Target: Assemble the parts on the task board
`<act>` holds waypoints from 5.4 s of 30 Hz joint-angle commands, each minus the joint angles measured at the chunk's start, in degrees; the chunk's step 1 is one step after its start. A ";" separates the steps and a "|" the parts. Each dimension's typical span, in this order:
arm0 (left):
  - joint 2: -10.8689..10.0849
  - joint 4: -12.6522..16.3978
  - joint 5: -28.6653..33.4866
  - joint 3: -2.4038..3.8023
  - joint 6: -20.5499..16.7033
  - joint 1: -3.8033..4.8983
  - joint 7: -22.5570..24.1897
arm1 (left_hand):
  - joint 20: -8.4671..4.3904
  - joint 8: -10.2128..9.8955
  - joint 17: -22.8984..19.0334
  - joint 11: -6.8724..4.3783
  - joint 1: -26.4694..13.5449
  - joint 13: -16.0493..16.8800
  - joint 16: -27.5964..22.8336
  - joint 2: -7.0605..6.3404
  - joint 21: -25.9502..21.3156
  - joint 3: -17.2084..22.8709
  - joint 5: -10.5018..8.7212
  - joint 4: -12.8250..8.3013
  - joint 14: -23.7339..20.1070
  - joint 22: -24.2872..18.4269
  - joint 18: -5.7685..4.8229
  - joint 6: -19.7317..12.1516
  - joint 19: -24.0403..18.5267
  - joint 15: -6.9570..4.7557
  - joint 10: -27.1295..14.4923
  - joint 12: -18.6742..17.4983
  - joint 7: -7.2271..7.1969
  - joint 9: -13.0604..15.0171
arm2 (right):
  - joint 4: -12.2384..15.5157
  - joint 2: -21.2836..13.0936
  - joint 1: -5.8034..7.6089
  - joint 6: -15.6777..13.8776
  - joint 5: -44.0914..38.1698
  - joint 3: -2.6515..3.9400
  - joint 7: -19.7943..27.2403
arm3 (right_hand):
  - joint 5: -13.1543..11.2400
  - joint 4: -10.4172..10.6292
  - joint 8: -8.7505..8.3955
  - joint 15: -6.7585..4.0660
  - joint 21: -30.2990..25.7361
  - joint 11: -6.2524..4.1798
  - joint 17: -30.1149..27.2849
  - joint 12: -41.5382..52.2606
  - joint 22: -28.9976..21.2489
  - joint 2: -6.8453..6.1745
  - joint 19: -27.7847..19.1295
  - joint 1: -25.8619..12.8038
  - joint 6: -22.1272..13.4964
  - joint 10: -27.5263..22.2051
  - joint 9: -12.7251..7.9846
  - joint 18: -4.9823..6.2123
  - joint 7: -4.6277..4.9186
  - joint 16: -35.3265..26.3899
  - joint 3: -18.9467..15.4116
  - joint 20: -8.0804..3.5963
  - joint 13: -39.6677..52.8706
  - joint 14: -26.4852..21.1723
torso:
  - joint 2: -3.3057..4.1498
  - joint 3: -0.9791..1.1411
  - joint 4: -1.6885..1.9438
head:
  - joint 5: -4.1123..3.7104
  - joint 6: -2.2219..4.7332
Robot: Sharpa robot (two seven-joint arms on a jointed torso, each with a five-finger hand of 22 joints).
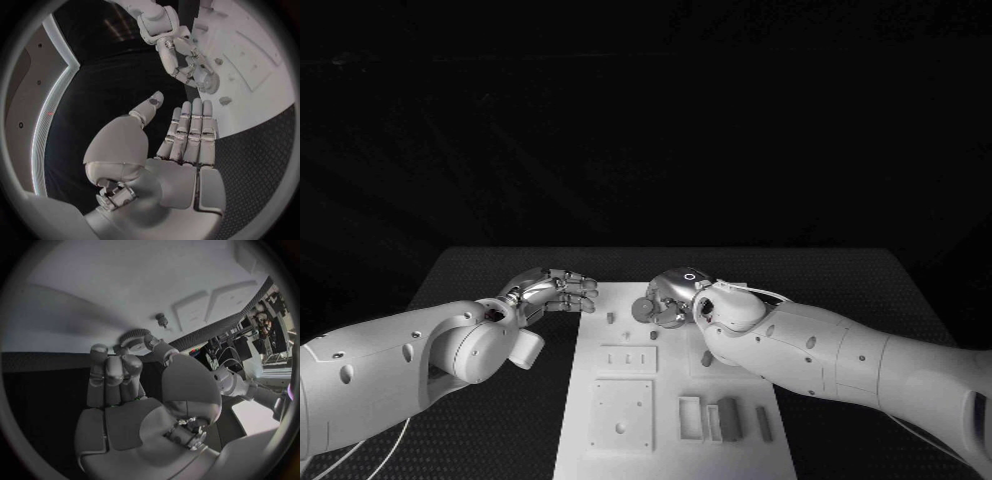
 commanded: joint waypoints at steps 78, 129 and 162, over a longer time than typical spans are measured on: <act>1.20 -5.12 -1.94 -0.01 3.61 -1.21 3.09 | -0.52 -0.53 1.22 -0.23 0.11 0.50 -1.16 0.96 -0.80 0.23 0.24 -0.32 0.90 0.07 -0.43 0.64 0.63 -0.04 1.45 -1.24 0.59 0.08 | -8.52 -13.93 -1.29 4.22 23.98 2.05 23.81 | -0.09 -8.00 0.39 -0.44 -0.85 -0.56 -1.55 0.41 0.91 2.98 -2.46 4.97 -1.49 -2.20 -0.60 1.50 -0.30 -0.71 -8.01 0.85 -0.48 -3.72 | -1.05 2.20 -2.78 | -0.25 1.45; 0.94 -4.84 -1.93 0.00 3.93 -1.20 2.51 | -0.48 -0.78 1.37 -0.09 -0.05 0.46 -1.38 0.79 -0.96 0.03 0.23 -0.28 0.88 0.07 -0.46 0.34 0.62 0.00 1.19 -1.47 0.95 0.04 | -9.67 -12.59 -1.90 2.89 23.82 2.05 23.45 | -0.07 -8.29 3.32 -0.89 -0.46 -1.14 -1.19 0.95 1.09 6.35 -2.50 5.74 3.95 -1.98 0.58 1.50 -0.97 -0.11 -7.67 0.80 -0.43 -3.24 | -1.08 2.12 -2.89 | 0.21 0.65; 0.83 -4.71 -1.94 0.00 3.84 -1.19 2.23 | -0.46 -0.78 1.48 -0.06 -0.27 0.48 -1.51 0.97 -1.04 -0.07 0.23 -0.18 0.89 0.09 -0.48 0.39 0.65 0.02 1.17 -1.50 0.95 0.08 | -9.68 -12.13 -1.90 1.68 23.51 2.05 23.17 | -0.05 -8.44 4.76 -1.92 -0.07 -2.26 -0.30 1.03 1.12 8.39 -2.44 6.32 6.90 -1.49 1.62 1.50 -2.16 0.41 -7.27 0.55 -0.45 -2.26 | -1.07 2.15 -2.96 | 0.50 0.26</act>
